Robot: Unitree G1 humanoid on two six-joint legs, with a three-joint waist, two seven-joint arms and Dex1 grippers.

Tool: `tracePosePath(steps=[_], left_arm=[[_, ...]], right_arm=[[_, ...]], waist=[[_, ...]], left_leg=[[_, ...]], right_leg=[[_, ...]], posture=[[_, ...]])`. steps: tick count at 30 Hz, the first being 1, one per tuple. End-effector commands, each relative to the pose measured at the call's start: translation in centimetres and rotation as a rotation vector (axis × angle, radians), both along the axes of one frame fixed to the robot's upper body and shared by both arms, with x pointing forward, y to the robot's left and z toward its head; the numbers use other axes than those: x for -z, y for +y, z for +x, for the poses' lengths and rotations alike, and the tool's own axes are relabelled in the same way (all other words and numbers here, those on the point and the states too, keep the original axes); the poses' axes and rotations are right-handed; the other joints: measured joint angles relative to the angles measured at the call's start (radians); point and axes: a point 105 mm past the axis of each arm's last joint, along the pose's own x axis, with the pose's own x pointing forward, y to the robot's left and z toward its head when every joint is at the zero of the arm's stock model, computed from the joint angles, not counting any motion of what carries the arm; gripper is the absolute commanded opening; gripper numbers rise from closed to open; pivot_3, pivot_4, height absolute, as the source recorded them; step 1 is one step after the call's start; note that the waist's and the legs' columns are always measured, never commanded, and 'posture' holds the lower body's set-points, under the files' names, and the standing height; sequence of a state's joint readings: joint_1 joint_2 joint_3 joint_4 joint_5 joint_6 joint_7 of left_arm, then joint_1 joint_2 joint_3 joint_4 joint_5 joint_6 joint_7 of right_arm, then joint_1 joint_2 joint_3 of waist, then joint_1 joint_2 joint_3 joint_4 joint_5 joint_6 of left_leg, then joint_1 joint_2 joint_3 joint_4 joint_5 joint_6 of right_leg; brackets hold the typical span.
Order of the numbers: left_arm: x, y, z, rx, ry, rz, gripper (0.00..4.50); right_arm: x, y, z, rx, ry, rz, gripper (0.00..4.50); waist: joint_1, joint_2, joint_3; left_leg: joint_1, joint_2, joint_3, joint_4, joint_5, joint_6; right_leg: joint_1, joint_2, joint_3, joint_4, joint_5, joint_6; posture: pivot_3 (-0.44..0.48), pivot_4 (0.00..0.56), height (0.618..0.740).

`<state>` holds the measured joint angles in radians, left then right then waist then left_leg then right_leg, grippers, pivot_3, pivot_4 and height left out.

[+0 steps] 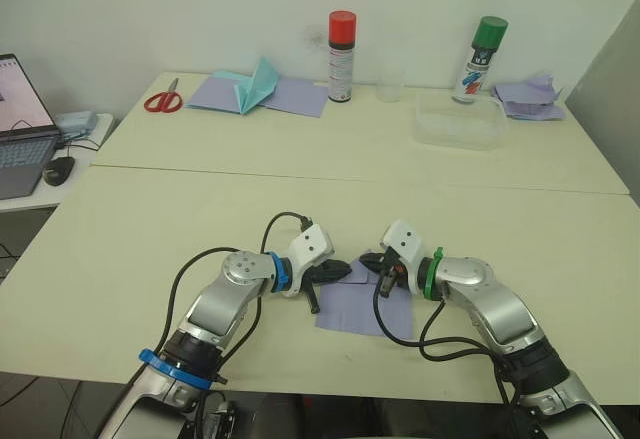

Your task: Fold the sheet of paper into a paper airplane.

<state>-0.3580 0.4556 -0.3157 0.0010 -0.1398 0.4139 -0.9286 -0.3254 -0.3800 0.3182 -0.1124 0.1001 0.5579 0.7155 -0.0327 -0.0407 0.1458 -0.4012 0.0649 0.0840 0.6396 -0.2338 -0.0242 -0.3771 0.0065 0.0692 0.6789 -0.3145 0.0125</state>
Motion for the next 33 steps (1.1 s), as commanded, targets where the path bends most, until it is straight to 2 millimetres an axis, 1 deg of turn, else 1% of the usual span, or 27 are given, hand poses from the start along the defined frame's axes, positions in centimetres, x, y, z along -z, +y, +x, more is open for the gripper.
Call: tracePosePath(steps=[1, 4, 8, 10, 13, 15, 18, 20, 22, 23, 25, 28, 33], left_arm=[[2.6, 1.9, -1.1, -0.046, 0.124, 0.079, 0.02], [2.5, 2.8, -1.7, -0.063, 0.169, 0.091, 0.02], [3.2, 4.5, -2.5, -0.105, 0.233, 0.127, 0.02], [3.0, 5.0, -2.6, -0.123, 0.236, 0.12, 0.02], [-0.2, 4.6, -1.4, -0.131, 0.148, -0.001, 0.02], [-1.4, 4.6, -1.0, -0.132, 0.123, -0.042, 0.02], [-4.7, 3.4, -0.4, -0.097, 0.043, -0.154, 0.02], [-5.5, 2.8, -0.4, -0.072, 0.021, -0.173, 0.02], [-5.7, 2.1, -0.3, -0.062, 0.006, -0.189, 0.02], [-5.6, 1.7, -0.3, -0.058, 0.004, -0.188, 0.02], [-4.4, 1.1, -0.6, -0.037, 0.002, -0.143, 0.02], [-2.0, 0.8, -0.4, -0.031, -0.04, -0.037, 0.02], [0.2, 0.4, -0.6, -0.027, -0.022, 0.016, 0.02]], right_arm=[[2.2, -0.1, -1.0, -0.007, 0.082, -0.05, 0.0], [2.3, -0.2, -0.9, -0.005, 0.082, -0.058, 0.0], [2.3, -0.3, -0.6, -0.003, 0.081, -0.062, 0.0], [2.3, -0.3, -0.6, -0.002, 0.08, -0.063, 0.0], [2.3, -0.2, -0.5, -0.004, 0.081, -0.062, 0.0], [2.3, -0.2, -0.5, -0.005, 0.082, -0.063, 0.0], [2.3, -0.2, -0.4, -0.005, 0.079, -0.063, 0.0], [2.3, -0.2, -0.4, -0.006, 0.078, -0.065, 0.0], [2.3, -0.3, -0.4, -0.006, 0.078, -0.065, 0.0], [2.3, -0.3, -0.4, -0.006, 0.078, -0.066, 0.0], [2.2, -0.2, -0.4, -0.007, 0.076, -0.063, 0.0], [2.0, -0.1, -0.3, -0.005, 0.071, -0.058, 0.0], [1.4, 0.1, -0.3, -0.005, 0.054, -0.04, 0.0]], waist=[[0.0, 0.0, 0.0], [-0.001, 0.0, 0.0], [-0.002, 0.0, -0.001], [-0.003, 0.0, -0.002], [-0.007, 0.0, -0.001], [-0.007, 0.0, -0.001], [-0.006, -0.001, 0.0], [-0.005, -0.001, 0.0], [-0.007, -0.001, 0.0], [-0.007, -0.001, 0.0], [-0.007, -0.001, 0.0], [-0.007, -0.001, 0.0], [-0.007, -0.001, 0.0]], left_leg=[[0.0, 0.0, 0.0, 0.0, 0.0, 0.0], [0.0, 0.0, 0.0, 0.0, 0.0, 0.0], [0.001, 0.0, 0.0, -0.001, 0.0, 0.0], [0.002, 0.0, 0.0, -0.002, 0.0, 0.0], [0.002, 0.001, 0.0, -0.003, 0.0, 0.0], [0.001, 0.001, 0.0, -0.004, 0.0, 0.0], [0.001, 0.001, 0.0, -0.004, 0.0, 0.0], [0.001, 0.0, 0.0, -0.004, 0.0, 0.0], [0.001, 0.0, 0.001, -0.004, 0.0, 0.0], [0.001, 0.0, 0.001, -0.004, 0.0, 0.0], [0.001, 0.0, 0.001, -0.004, 0.0, 0.0], [0.001, 0.0, 0.001, -0.004, 0.0, 0.0], [0.001, 0.0, 0.001, -0.004, 0.0, 0.0]], right_leg=[[0.0, 0.0, 0.0, 0.0, 0.0, 0.0], [0.0, 0.0, 0.0, 0.0, 0.0, 0.0], [0.0, 0.0, 0.0, 0.0, -0.001, -0.001], [0.0, 0.0, 0.0, 0.0, -0.001, -0.002], [0.0, 0.0, 0.0, 0.0, -0.002, -0.002], [-0.001, 0.0, -0.001, 0.0, -0.002, -0.002], [-0.001, 0.0, 0.0, 0.0, -0.002, -0.002], [-0.001, 0.0, 0.0, 0.0, -0.002, -0.002], [-0.001, 0.0, 0.0, 0.0, -0.002, -0.002], [-0.001, 0.0, 0.0, 0.0, -0.002, -0.002], [-0.001, 0.0, 0.0, 0.0, -0.002, -0.002], [-0.002, 0.0, 0.0, 0.0, -0.001, -0.002], [-0.002, 0.0, 0.0, 0.0, -0.001, -0.002]], posture=[[0.0, 0.15, 0.74], [0.0, 0.15, 0.74], [0.0, 0.15, 0.74], [0.0, 0.15, 0.74], [0.0, 0.15, 0.74], [0.0, 0.15, 0.74], [0.0, 0.15, 0.74], [0.0, 0.15, 0.74], [0.0, 0.15, 0.74], [0.0, 0.15, 0.74], [0.0, 0.15, 0.74], [0.0, 0.15, 0.74], [0.0, 0.15, 0.74]])
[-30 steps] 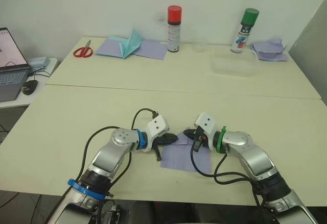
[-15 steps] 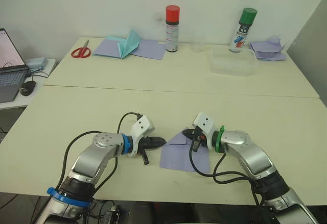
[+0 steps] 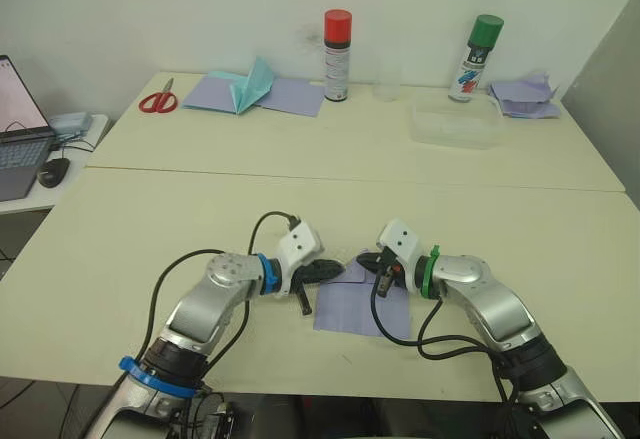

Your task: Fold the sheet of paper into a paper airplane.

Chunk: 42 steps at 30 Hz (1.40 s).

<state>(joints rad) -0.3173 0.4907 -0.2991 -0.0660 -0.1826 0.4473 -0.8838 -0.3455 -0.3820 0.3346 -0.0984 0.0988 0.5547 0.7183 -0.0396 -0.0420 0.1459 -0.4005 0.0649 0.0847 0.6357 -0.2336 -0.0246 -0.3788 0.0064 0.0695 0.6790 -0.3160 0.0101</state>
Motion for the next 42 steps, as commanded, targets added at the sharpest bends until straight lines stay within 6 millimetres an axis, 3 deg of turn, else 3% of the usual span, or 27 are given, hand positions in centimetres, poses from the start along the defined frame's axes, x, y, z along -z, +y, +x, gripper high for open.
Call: tracePosePath(steps=[1, 8, 12, 16, 19, 35, 42], left_arm=[[0.9, -0.3, -0.3, 0.025, -0.013, 0.042, 0.02], [2.2, 0.1, -0.9, 0.031, 0.01, 0.071, 0.02], [2.0, 0.3, -0.5, 0.026, 0.004, 0.07, 0.02], [1.9, 0.4, -0.2, 0.025, -0.001, 0.079, 0.02], [2.0, 0.5, -0.1, 0.026, -0.009, 0.091, 0.02], [2.5, 0.3, -0.6, 0.047, 0.019, 0.099, 0.02], [2.6, -0.1, -0.5, 0.064, 0.019, 0.1, 0.02]], right_arm=[[1.2, 0.0, -0.4, 0.012, 0.049, -0.018, 0.0], [-1.2, 1.7, -0.3, 0.003, 0.013, 0.098, 0.0], [-0.6, 2.1, -0.6, 0.006, 0.045, 0.089, 0.0], [1.8, 1.2, -1.0, 0.031, 0.094, -0.019, 0.0], [2.4, 0.2, -0.2, 0.107, 0.106, -0.046, 0.0], [2.1, -4.2, 2.0, 0.344, 0.094, -0.032, 0.0], [1.5, -4.7, 2.4, 0.376, 0.07, -0.014, 0.0]], waist=[[0.0, 0.0, 0.0], [-0.001, 0.0, 0.0], [0.002, 0.0, 0.0], [0.002, 0.0, 0.0], [0.003, 0.0, 0.0], [0.011, 0.0, -0.001], [0.011, 0.0, -0.001]], left_leg=[[0.0, 0.0, 0.0, 0.0, 0.0, 0.0], [0.0, 0.0, 0.0, 0.0, 0.0, 0.0], [-0.001, 0.0, 0.0, 0.0, 0.0, 0.0], [-0.001, 0.0, 0.0, 0.0, 0.0, 0.0], [0.0, 0.0, 0.0, 0.0, 0.0, 0.0], [0.001, -0.001, 0.0, 0.0, 0.0, 0.0], [0.001, -0.002, 0.0, 0.0, 0.0, 0.0]], right_leg=[[0.0, 0.0, 0.0, 0.0, 0.0, 0.0], [0.0, 0.0, 0.0, 0.0, 0.0, 0.0], [-0.001, 0.0, 0.0, 0.0, 0.0, 0.0], [-0.001, -0.001, 0.0, 0.0, 0.0, 0.0], [0.0, -0.001, 0.0, 0.0, 0.0, 0.0], [0.001, -0.002, 0.0, 0.0, 0.0, 0.0], [0.001, -0.002, 0.0, 0.0, 0.0, 0.0]], posture=[[0.0, 0.15, 0.74], [0.0, 0.15, 0.74], [0.0, 0.15, 0.74], [0.0, 0.15, 0.74], [0.0, 0.15, 0.74], [0.0, 0.15, 0.74], [0.0, 0.15, 0.74]])
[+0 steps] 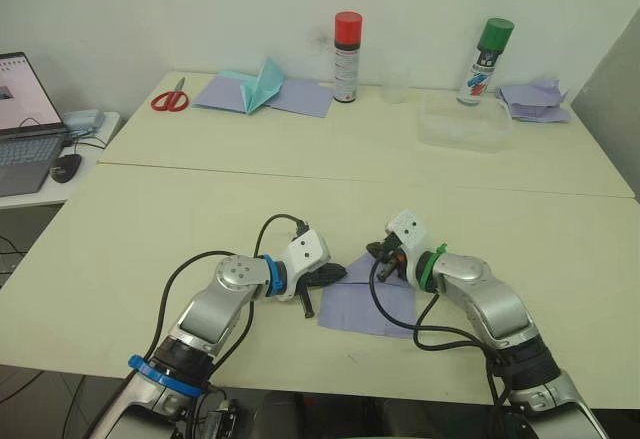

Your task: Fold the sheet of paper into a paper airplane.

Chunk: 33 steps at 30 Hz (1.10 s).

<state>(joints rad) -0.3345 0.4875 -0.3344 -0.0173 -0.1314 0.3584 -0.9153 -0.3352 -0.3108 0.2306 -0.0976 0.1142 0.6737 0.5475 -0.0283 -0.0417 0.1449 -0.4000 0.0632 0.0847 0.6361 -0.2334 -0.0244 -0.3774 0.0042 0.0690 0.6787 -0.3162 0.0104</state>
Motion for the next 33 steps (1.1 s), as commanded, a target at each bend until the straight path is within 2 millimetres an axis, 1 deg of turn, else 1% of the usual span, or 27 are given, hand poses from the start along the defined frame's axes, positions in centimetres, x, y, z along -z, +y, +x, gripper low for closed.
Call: tracePosePath(steps=[1, 4, 6, 9, 11, 13, 16, 19, 21, 24, 27, 33], left_arm=[[2.1, 0.2, -0.5, 0.001, 0.06, 0.063, 0.02], [2.1, 0.0, -0.4, 0.006, 0.058, 0.062, 0.02], [2.1, -0.1, -0.3, 0.009, 0.056, 0.061, 0.02], [2.1, -0.2, -0.3, 0.012, 0.054, 0.06, 0.02], [2.2, -0.2, -0.3, 0.013, 0.053, 0.059, 0.02], [2.2, -0.4, -0.4, 0.016, 0.054, 0.055, 0.02], [2.2, -0.6, -0.4, 0.018, 0.053, 0.051, 0.02], [2.2, -0.7, -0.3, 0.019, 0.051, 0.049, 0.0], [2.2, -0.8, -0.3, 0.021, 0.049, 0.047, 0.0], [2.3, -0.9, -0.2, 0.025, 0.049, 0.045, 0.0], [2.3, -1.0, -0.3, 0.028, 0.049, 0.043, 0.0], [2.5, -1.2, -0.3, 0.03, 0.044, 0.045, 0.0]], right_arm=[[1.3, -3.1, 0.8, 0.129, 0.037, -0.061, 0.0], [0.9, -3.7, 1.3, 0.152, 0.016, -0.06, 0.0], [0.0, -3.7, 1.5, 0.136, -0.008, -0.033, 0.0], [-0.9, -2.5, 0.4, 0.047, 0.029, 0.051, 0.0], [-1.3, -2.2, -0.1, 0.018, 0.04, 0.079, 0.0], [-2.2, -2.5, -0.7, -0.013, 0.034, 0.094, 0.0], [-3.4, -3.8, -1.3, -0.028, 0.052, 0.108, 0.0], [-3.9, -5.0, -1.8, -0.04, 0.082, 0.102, 0.59], [-4.2, -5.8, -2.2, -0.039, 0.111, 0.095, 1.19], [-4.3, -6.2, -3.6, -0.046, 0.238, 0.155, 2.19], [-4.1, -6.6, -4.7, -0.015, 0.372, 0.226, 2.19], [-3.1, -7.1, -5.9, 0.092, 0.57, 0.357, 2.19]], waist=[[0.0, 0.0, 0.0], [0.001, 0.0, 0.0], [0.002, 0.0, 0.0], [0.004, 0.0, 0.0], [0.004, 0.0, 0.0], [0.004, 0.001, 0.001], [0.004, 0.001, 0.001], [0.004, 0.001, 0.001], [0.004, 0.002, 0.002], [0.004, 0.002, 0.002], [0.004, 0.002, 0.002], [0.004, 0.002, 0.002]], left_leg=[[0.0, 0.0, 0.0, 0.0, 0.0, 0.0], [0.0, -0.001, 0.0, 0.0, 0.0, 0.0], [0.0, -0.001, 0.0, 0.0, 0.0, 0.001], [0.0, -0.002, 0.0, 0.0, 0.001, 0.001], [-0.001, -0.002, 0.0, 0.0, 0.0, 0.001], [-0.001, -0.002, 0.0, 0.0, 0.0, 0.001], [-0.002, -0.002, 0.0, 0.0, 0.0, 0.001], [-0.002, -0.002, 0.0, 0.0, 0.0, 0.001], [-0.002, -0.002, 0.0, 0.0, 0.0, 0.001], [-0.002, -0.002, 0.0, 0.0, 0.0, 0.001], [-0.002, -0.002, -0.001, 0.0, 0.0, 0.001], [-0.002, -0.002, -0.001, 0.0, 0.0, 0.001]], right_leg=[[0.0, 0.0, 0.0, 0.0, 0.0, 0.0], [0.0, -0.001, 0.0, 0.0, 0.0, 0.0], [0.001, -0.001, 0.0, 0.0, 0.0, 0.0], [0.001, -0.003, -0.001, 0.0, 0.0, 0.001], [0.001, -0.003, -0.001, -0.001, -0.001, 0.001], [0.001, -0.003, -0.001, -0.001, -0.001, 0.001], [0.0, -0.003, -0.001, -0.001, -0.001, 0.002], [0.0, -0.003, -0.001, -0.001, -0.001, 0.002], [0.0, -0.003, -0.001, -0.001, -0.001, 0.002], [0.0, -0.003, -0.002, -0.002, -0.001, 0.002], [0.0, -0.003, -0.002, -0.002, -0.001, 0.002], [0.001, -0.003, -0.002, -0.003, -0.001, 0.002]], posture=[[0.0, 0.15, 0.74], [0.0, 0.15, 0.74], [0.0, 0.15, 0.74], [0.0, 0.15, 0.74], [0.0, 0.15, 0.74], [0.0, 0.15, 0.74], [0.0, 0.15, 0.74], [0.0, 0.15, 0.74], [0.0, 0.15, 0.74], [0.0, 0.15, 0.74], [0.0, 0.15, 0.74], [0.0, 0.15, 0.74]])
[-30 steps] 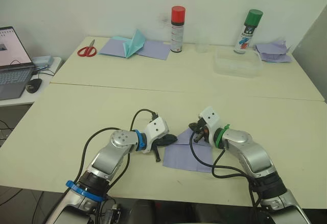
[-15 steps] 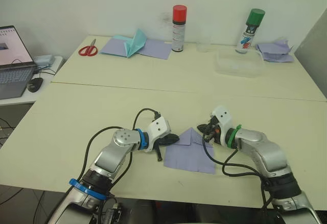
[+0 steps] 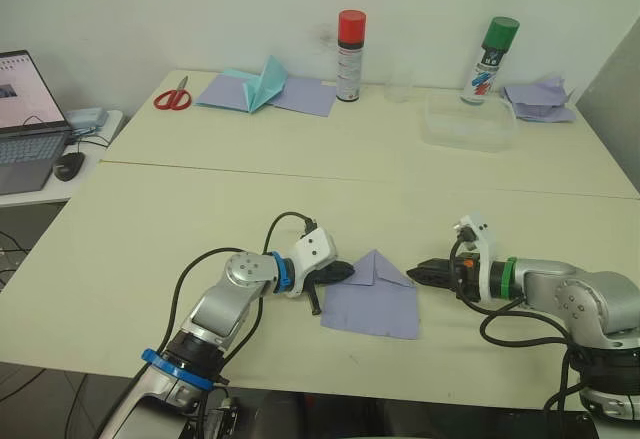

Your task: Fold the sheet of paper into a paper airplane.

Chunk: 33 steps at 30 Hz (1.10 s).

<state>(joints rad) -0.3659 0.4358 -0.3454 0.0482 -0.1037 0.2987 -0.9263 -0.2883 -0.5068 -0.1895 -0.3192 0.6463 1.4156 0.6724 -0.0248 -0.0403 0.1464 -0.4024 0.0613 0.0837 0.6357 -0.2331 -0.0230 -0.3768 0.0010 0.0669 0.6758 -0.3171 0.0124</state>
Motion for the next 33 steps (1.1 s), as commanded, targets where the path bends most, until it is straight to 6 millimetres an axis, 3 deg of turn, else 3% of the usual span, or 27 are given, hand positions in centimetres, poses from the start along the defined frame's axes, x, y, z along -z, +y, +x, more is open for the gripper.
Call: tracePosePath(steps=[1, 6, 19, 22, 26, 33], left_arm=[[2.5, 0.0, -0.8, 0.0, 0.067, 0.064, 0.0], [2.5, -0.3, -1.1, 0.003, 0.069, 0.056, 0.0], [2.5, -1.0, -1.3, 0.018, 0.065, 0.054, 0.0], [2.5, -1.0, -1.2, 0.019, 0.063, 0.057, 0.0], [2.4, -1.1, -1.1, 0.019, 0.061, 0.056, 0.0], [2.4, -1.1, -0.9, 0.015, 0.058, 0.058, 0.0]], right_arm=[[-0.1, -0.4, -0.6, 0.056, 0.082, 0.048, 2.19], [1.0, -1.0, -1.0, 0.107, 0.159, 0.047, 2.19], [1.4, 0.2, -0.5, 0.161, 0.221, 0.179, 2.19], [1.7, 0.3, -0.8, 0.165, 0.238, 0.17, 1.67], [1.9, 0.6, -1.1, 0.158, 0.262, 0.184, 0.17], [1.6, 0.6, -0.7, 0.179, 0.279, 0.214, 0.03]], waist=[[0.0, 0.0, 0.0], [0.0, 0.0, 0.0], [-0.006, 0.0, 0.0], [-0.006, 0.0, 0.0], [-0.006, 0.0, 0.0], [-0.006, 0.0, 0.0]], left_leg=[[0.0, 0.0, 0.0, 0.0, 0.0, 0.0], [-0.001, 0.0, 0.0, 0.0, 0.0, 0.0], [-0.001, 0.0, 0.0, -0.001, 0.0, 0.0], [-0.001, 0.0, 0.0, -0.002, 0.0, 0.0], [-0.001, 0.0, 0.0, -0.003, 0.0, 0.0], [-0.002, 0.0, 0.0, -0.005, 0.0, 0.0]], right_leg=[[0.0, 0.0, 0.0, 0.0, 0.0, 0.0], [0.0, 0.0, 0.0, -0.001, 0.0, 0.0], [-0.001, 0.0, 0.0, -0.002, 0.0, 0.0], [-0.001, 0.0, 0.0, -0.003, 0.0, 0.001], [-0.001, 0.0, 0.0, -0.004, 0.0, 0.001], [-0.001, 0.0, 0.0, -0.006, 0.0, 0.001]], posture=[[0.0, 0.15, 0.74], [0.0, 0.15, 0.74], [0.0, 0.15, 0.74], [0.0, 0.15, 0.74], [0.0, 0.15, 0.74], [0.0, 0.15, 0.74]])
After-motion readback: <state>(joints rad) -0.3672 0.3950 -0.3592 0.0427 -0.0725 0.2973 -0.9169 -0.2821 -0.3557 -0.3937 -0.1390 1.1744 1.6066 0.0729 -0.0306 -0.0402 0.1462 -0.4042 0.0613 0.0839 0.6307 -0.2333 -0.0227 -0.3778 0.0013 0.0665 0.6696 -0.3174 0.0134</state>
